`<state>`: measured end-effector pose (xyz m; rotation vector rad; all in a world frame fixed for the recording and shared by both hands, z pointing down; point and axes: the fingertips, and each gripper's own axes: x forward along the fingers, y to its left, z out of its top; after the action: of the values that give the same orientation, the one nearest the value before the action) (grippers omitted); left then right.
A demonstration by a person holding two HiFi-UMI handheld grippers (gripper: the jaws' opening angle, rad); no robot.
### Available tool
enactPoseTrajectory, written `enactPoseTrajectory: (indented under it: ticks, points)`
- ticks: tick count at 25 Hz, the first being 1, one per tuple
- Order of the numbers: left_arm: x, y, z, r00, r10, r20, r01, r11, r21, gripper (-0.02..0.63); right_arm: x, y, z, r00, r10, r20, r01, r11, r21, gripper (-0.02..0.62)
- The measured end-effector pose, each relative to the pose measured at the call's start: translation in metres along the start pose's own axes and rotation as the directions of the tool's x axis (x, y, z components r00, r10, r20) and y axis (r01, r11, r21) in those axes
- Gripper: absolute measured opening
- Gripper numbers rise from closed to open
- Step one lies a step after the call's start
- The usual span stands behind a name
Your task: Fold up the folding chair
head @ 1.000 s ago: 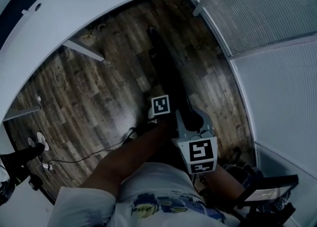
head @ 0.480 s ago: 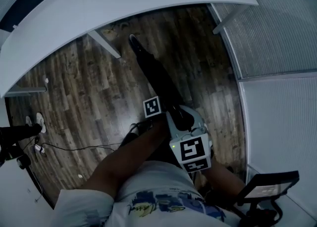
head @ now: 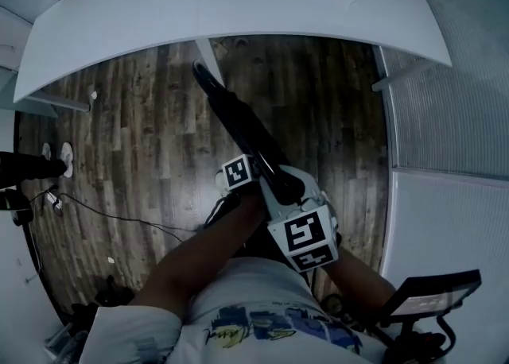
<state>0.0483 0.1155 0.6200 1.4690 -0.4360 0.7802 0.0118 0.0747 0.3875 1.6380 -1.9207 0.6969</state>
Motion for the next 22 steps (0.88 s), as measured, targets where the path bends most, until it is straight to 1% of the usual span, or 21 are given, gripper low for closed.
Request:
enactPoseTrajectory:
  ticks: [5, 11, 17, 22]
  points:
    - [-0.031, 0.023, 0.042, 0.998, 0.003, 0.070, 0.003, 0.996, -0.086, 0.133, 0.038, 0.022, 0.033, 0.995, 0.096, -0.014, -0.097, 0.994, -0.055, 0.081]
    - [-0.051, 0.054, 0.092, 0.991, 0.021, 0.130, 0.002, 0.985, -0.173, 0.132, 0.089, 0.038, 0.061, 0.980, 0.194, -0.036, -0.196, 0.976, -0.095, 0.083]
    - [-0.068, 0.077, 0.134, 0.982, 0.030, 0.189, 0.016, 0.972, -0.236, 0.132, 0.128, 0.052, 0.086, 0.964, 0.259, -0.054, -0.265, 0.954, -0.142, 0.083]
    - [-0.071, 0.088, 0.162, 0.970, 0.045, 0.240, 0.028, 0.956, -0.292, 0.132, 0.154, 0.051, 0.099, 0.944, 0.321, -0.074, -0.329, 0.927, -0.178, 0.083]
